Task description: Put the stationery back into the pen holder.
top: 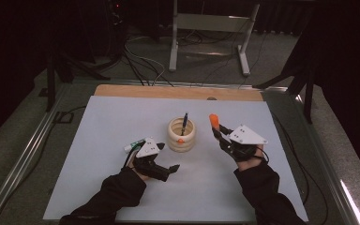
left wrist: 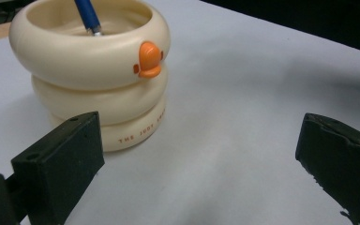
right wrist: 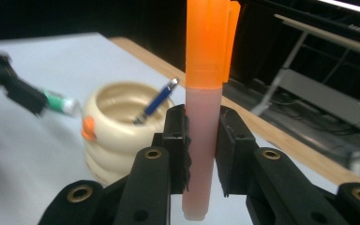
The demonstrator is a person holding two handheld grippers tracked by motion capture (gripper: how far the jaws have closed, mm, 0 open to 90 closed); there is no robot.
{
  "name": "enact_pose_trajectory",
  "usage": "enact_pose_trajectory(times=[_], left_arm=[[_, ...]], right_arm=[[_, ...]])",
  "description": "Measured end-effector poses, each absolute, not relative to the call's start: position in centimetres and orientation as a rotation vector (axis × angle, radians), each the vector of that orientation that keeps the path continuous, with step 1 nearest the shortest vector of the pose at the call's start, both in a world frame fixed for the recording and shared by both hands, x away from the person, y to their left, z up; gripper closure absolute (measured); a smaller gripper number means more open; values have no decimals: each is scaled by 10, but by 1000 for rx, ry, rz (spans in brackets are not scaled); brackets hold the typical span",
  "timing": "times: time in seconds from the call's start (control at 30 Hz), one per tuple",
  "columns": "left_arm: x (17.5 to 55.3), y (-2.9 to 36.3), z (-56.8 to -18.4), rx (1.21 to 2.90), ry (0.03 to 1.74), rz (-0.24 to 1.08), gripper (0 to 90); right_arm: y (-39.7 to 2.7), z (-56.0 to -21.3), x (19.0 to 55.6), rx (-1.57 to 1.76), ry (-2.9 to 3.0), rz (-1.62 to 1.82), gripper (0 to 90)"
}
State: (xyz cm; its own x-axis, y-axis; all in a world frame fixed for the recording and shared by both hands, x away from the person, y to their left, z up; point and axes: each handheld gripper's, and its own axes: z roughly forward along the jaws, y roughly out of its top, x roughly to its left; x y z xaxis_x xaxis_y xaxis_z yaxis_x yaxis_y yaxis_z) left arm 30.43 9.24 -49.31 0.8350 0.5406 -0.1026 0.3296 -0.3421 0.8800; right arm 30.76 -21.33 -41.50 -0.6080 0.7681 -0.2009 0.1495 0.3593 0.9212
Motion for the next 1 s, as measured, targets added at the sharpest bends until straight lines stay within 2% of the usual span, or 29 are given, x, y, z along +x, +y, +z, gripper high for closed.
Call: enact_pose_trajectory(times=[0.4,1.0], left_arm=[[304,94,-497,1948,655,246,17],[303,94,-498,1939,653,256,17]], right_arm=[[-198,-402,328,912,1985,1432,756],[-167,-404,352,1005,1966,1564,755]])
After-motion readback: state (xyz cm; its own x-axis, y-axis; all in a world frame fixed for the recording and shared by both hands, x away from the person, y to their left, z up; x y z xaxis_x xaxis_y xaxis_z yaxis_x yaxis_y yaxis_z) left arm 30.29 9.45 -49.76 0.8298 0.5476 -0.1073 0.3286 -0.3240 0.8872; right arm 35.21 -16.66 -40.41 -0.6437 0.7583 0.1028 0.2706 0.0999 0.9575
